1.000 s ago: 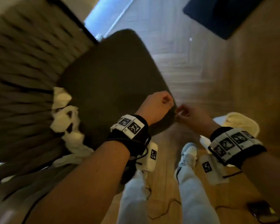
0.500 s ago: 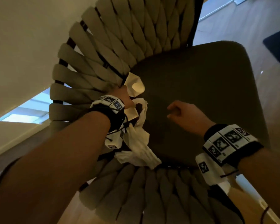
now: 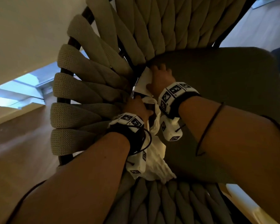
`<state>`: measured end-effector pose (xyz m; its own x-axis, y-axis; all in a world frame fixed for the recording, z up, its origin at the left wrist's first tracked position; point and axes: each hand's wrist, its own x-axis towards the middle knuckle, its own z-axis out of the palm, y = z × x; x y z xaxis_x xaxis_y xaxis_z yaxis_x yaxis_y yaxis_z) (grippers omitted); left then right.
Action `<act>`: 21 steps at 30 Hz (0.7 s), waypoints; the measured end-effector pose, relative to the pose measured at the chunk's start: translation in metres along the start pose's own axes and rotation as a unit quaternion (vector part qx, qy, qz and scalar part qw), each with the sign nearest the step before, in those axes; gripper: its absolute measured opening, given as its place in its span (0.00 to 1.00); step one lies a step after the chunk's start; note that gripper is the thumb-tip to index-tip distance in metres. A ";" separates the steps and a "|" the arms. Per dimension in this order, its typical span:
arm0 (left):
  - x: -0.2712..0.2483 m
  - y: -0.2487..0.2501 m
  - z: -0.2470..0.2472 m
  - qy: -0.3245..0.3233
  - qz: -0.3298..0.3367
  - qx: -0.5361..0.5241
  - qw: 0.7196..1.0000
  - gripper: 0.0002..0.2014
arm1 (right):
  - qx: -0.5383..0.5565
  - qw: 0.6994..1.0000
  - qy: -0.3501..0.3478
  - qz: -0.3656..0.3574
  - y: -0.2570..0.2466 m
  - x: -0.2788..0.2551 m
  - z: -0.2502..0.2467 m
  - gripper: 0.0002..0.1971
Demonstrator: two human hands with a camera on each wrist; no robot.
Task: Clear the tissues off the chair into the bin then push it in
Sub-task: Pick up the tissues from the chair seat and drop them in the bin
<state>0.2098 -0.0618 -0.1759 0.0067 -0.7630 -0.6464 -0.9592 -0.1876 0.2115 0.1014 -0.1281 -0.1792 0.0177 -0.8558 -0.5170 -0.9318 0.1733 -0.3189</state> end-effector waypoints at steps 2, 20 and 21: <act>0.000 0.002 -0.010 -0.002 0.026 -0.023 0.999 0.22 | 0.013 1.000 0.000 0.006 0.004 0.003 0.003 0.33; -0.050 0.047 -0.054 -0.033 0.212 -0.288 0.933 0.15 | 0.406 0.889 0.061 0.203 0.112 -0.100 0.003 0.17; -0.051 0.051 -0.053 -0.029 0.216 -0.303 0.928 0.15 | 0.421 0.876 0.074 0.224 0.119 -0.102 0.003 0.16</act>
<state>0.1753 -0.0656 -0.0932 -0.3739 -0.8167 -0.4396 -0.5334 -0.1984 0.8223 -0.0098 -0.0184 -0.1670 -0.3858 -0.6533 -0.6515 -0.2353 0.7525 -0.6152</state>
